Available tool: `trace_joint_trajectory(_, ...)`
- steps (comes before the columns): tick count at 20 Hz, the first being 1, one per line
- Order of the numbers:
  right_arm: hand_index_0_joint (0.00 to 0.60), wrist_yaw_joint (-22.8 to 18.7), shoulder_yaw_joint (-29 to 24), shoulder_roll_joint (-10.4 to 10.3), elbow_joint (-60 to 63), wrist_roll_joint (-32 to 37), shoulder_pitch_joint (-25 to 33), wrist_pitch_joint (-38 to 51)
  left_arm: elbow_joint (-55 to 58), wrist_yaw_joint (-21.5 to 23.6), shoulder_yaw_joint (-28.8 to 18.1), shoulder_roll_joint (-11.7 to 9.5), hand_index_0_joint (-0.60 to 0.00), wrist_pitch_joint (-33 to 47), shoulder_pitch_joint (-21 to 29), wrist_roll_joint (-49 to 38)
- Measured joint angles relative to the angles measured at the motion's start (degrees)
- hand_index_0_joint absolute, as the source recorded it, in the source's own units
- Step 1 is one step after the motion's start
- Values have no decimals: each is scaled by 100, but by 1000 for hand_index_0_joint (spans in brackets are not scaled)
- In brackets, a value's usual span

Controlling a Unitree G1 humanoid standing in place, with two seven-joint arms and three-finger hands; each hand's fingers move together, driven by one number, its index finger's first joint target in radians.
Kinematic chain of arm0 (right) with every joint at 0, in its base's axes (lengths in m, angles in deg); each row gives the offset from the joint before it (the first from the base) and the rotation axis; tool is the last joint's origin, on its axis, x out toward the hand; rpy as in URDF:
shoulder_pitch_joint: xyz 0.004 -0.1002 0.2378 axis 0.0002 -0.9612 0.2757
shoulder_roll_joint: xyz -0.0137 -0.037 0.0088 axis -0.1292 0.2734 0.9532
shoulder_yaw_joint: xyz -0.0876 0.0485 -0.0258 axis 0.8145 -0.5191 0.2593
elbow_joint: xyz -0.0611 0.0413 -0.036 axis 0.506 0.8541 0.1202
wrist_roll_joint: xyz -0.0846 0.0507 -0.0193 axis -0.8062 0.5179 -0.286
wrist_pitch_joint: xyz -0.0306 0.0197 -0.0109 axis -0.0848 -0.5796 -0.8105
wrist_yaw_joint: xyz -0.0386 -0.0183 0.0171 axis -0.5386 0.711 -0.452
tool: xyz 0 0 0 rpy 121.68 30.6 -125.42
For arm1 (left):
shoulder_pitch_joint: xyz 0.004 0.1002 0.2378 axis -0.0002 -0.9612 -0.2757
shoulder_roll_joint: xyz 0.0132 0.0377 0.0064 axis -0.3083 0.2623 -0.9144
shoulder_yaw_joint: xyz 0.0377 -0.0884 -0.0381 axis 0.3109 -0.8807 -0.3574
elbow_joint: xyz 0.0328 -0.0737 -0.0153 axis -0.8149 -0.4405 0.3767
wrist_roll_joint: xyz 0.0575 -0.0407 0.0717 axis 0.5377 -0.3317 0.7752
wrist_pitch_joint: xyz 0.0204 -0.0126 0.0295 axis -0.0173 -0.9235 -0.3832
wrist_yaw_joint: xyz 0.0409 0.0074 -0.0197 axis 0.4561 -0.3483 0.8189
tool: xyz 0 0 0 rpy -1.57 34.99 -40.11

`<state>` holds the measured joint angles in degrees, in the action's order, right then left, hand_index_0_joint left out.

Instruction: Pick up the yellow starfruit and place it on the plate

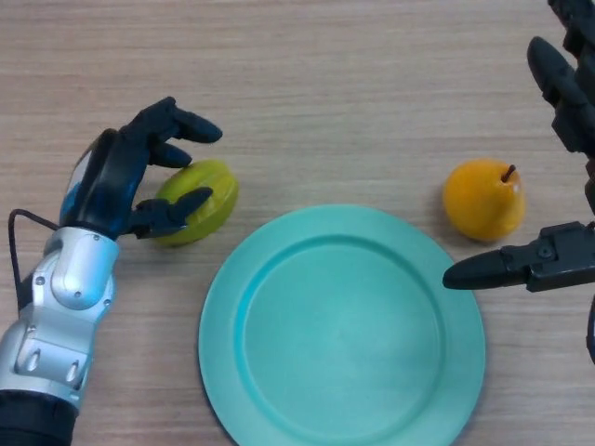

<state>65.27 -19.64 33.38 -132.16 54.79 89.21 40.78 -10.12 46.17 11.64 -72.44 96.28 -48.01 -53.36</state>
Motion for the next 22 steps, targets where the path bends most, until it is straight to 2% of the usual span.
trace_joint_trajectory(6, 0, 0, -2, -26, -171, 2, -23, -58, 429, -6, -91, -38, -600, 28, -212, -156)
trace_joint_trajectory(10, 0, 0, 0, -28, -207, 3, -36, -224, 1168, -23, -98, -36, -600, -5, -377, -161)
trace_joint_trajectory(12, 0, 0, 0, -29, -221, 1, -30, -224, 1710, -312, -98, -17, -600, -304, -531, -382)
trace_joint_trajectory(15, 0, 0, -1, -29, -222, 5, 6, -226, 1963, -293, -99, -46, -600, -360, -626, 564)
trace_joint_trajectory(17, 0, 0, -1, -29, -222, 7, 5, -229, 2264, -445, -106, -48, -600, -606, -655, 573)
trace_joint_trajectory(18, 0, 0, 1, -29, -220, 7, 4, -229, 2496, -580, -137, -20, -600, -800, -683, 209)
trace_joint_trajectory(19, 0, 0, 1, -29, -215, 4, -6, -229, 2821, -671, -271, 97, -550, -1114, -699, -788)
trace_joint_trajectory(20, 0, 0, 1, -29, -214, 4, -9, -229, 2895, -615, -328, 89, -450, -1113, -697, -972)
trace_joint_trajectory(21, 0, 0, 1, -29, -211, 3, -11, -229, 2905, -483, -369, 67, -300, -1113, -714, -1038)
trace_joint_trajectory(22, 0, 0, 1, -29, -208, 3, -12, -229, 2909, -483, -418, 66, -199, -1113, -780, -1098)
